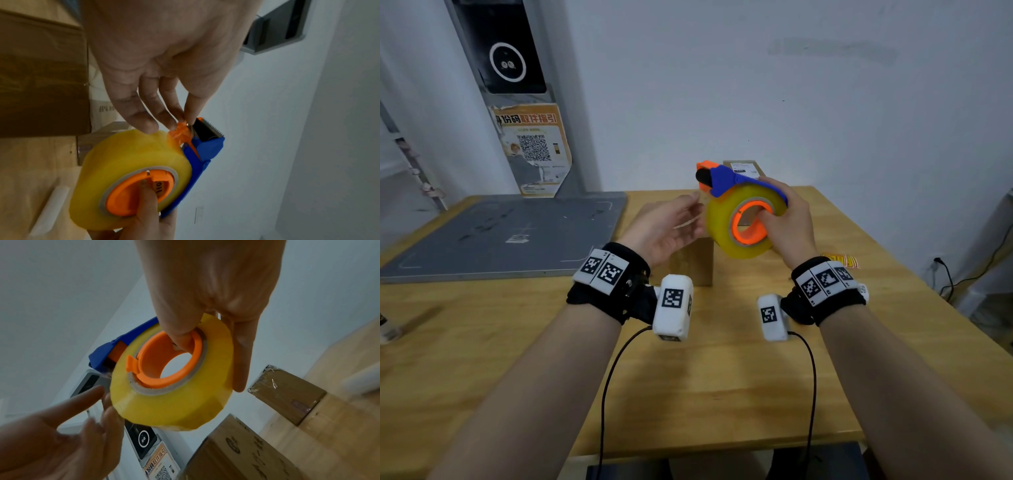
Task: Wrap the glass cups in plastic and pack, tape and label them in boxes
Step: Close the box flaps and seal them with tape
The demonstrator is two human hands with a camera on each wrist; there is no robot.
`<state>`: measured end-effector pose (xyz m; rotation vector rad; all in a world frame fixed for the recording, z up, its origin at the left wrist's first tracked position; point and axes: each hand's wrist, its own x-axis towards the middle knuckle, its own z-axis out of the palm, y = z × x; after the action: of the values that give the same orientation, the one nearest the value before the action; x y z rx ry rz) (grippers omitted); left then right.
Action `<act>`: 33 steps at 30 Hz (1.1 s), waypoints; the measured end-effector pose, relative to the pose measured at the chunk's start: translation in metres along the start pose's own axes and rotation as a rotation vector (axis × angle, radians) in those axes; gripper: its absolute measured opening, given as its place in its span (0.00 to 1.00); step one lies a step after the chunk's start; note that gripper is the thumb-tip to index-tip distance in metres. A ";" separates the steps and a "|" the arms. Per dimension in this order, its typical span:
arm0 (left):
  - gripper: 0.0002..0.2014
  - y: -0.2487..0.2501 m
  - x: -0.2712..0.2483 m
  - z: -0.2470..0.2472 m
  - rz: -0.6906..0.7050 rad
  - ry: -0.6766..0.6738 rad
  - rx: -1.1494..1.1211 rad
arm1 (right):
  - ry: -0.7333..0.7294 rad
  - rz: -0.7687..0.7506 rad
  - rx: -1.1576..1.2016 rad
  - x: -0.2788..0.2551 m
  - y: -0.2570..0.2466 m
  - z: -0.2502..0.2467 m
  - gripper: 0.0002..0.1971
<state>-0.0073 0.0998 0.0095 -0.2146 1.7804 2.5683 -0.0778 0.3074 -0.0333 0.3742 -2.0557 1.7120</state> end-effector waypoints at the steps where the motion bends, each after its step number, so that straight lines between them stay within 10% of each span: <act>1: 0.08 0.000 -0.001 0.000 -0.001 -0.012 0.037 | 0.008 0.003 0.009 0.000 0.001 0.000 0.33; 26: 0.08 0.000 -0.001 0.001 -0.093 -0.041 0.072 | -0.042 0.030 0.052 -0.001 -0.007 -0.005 0.33; 33: 0.09 -0.006 -0.004 0.009 -0.050 -0.099 -0.026 | 0.030 0.232 0.130 0.002 0.003 0.006 0.24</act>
<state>-0.0042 0.1110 0.0074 -0.1281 1.6874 2.5211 -0.0819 0.3025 -0.0357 0.1519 -2.0380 1.9811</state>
